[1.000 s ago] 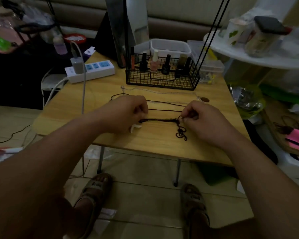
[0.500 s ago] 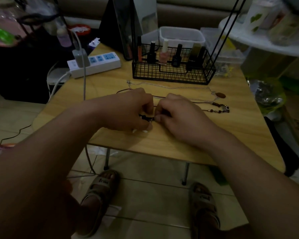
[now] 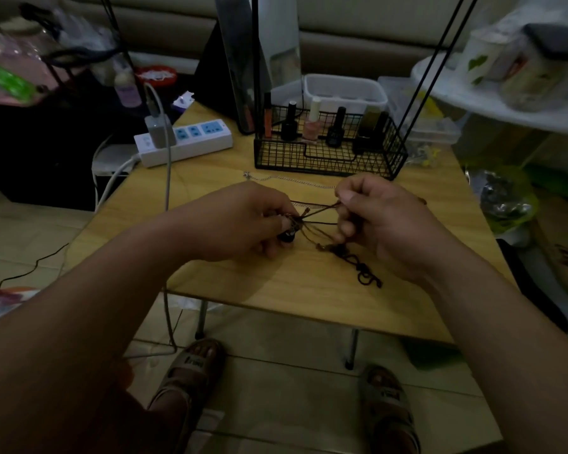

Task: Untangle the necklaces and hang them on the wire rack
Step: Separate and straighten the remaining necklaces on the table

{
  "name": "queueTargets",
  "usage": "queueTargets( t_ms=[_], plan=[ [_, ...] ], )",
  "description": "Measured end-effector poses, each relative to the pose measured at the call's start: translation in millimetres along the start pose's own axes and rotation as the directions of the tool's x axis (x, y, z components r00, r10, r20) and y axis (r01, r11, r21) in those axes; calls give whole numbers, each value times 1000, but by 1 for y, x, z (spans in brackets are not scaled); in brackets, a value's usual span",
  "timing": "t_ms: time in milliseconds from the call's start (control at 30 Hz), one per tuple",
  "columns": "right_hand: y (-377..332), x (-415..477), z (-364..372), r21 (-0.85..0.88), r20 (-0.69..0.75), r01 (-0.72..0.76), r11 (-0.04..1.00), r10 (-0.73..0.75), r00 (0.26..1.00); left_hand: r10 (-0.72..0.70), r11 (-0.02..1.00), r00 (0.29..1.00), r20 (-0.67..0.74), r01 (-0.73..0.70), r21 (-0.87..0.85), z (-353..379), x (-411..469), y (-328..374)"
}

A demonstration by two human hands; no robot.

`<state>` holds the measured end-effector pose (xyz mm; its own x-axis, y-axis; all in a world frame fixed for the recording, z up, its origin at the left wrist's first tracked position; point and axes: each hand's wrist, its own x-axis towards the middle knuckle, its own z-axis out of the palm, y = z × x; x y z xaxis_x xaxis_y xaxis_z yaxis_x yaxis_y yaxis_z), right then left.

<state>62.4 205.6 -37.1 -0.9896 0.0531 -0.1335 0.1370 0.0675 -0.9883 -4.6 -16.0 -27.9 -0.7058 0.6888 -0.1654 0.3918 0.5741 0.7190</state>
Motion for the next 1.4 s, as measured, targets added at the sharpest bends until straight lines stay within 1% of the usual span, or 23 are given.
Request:
queueTargets(
  t_ms=[33,100,200,333,467,533,633,667,733,833,900,1033,1133,1200,1300,1400],
  plan=[
    [-2,-1,-2,74,-16,-14,997,15,1000,-9,1000,1000,0,9,-23,0,-1,0],
    [-5,-3,-7,141,-37,-31,990,36,999,-33,998,999,-10,32,-45,1,-1,-1],
    [-8,-4,-17,174,-53,-13,985,22,998,-75,996,997,-30,73,-52,1,-1,-1],
    [-13,-8,-30,172,-84,10,985,4,996,-112,994,985,-127,113,1,0,0,-1],
    [-20,-15,-42,211,-93,37,977,-17,996,-126,992,962,-243,122,-32,1,-1,4],
    [-24,-18,-46,250,-102,53,967,-28,994,-120,993,955,-271,116,-32,1,0,6],
    [-28,-23,-48,284,-108,88,955,-59,992,-135,984,965,-223,156,80,6,1,7],
    [-29,-24,-49,293,-98,107,950,-81,992,-134,979,971,-196,160,126,9,2,7],
    [-33,-26,-49,317,-64,149,937,-136,989,-113,976,980,-164,140,166,15,3,10],
    [-38,-27,-48,329,-26,190,925,-192,981,-86,986,989,-117,101,131,18,4,15],
    [-39,-27,-45,320,-15,193,927,-199,980,-60,992,994,-87,69,102,19,4,18],
    [-36,-23,-35,311,30,188,932,-207,978,6,995,998,-60,0,96,25,6,19],
    [-34,-18,-27,305,83,183,934,-218,972,143,982,985,-96,-129,138,32,9,20],
    [-32,-15,-21,309,112,178,934,-221,969,196,979,978,-70,-192,63,37,10,25],
    [-31,-11,-16,309,114,168,936,-212,971,200,977,980,-15,-201,-65,45,15,30],
    [-30,-8,-16,284,78,164,945,-193,978,183,977,982,-53,-188,-105,45,17,28]
  ],
)
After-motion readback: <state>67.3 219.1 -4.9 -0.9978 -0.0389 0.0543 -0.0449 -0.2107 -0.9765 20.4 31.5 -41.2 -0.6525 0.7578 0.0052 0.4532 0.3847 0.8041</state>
